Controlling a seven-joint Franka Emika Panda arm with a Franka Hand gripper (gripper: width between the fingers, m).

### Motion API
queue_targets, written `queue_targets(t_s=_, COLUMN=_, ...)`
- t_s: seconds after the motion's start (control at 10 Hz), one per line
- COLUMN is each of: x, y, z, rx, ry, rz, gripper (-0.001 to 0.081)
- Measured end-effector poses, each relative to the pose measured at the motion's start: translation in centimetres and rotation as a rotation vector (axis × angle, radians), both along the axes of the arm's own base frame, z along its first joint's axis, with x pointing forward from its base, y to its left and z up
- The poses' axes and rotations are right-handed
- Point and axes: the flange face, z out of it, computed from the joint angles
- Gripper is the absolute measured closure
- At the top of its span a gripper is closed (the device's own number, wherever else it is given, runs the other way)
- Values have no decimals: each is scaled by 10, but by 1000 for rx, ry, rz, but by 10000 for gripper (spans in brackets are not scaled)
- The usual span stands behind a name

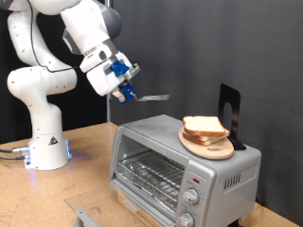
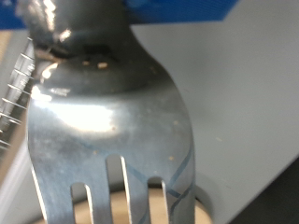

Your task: Make a piece of toast with the oven

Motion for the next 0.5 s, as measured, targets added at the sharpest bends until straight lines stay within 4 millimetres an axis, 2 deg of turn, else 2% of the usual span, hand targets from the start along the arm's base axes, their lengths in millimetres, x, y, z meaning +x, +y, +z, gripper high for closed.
queue_targets(t_s=0.5, x=0, y=-34, z=-5, rx=-30, ry=15, rz=2, gripper=320)
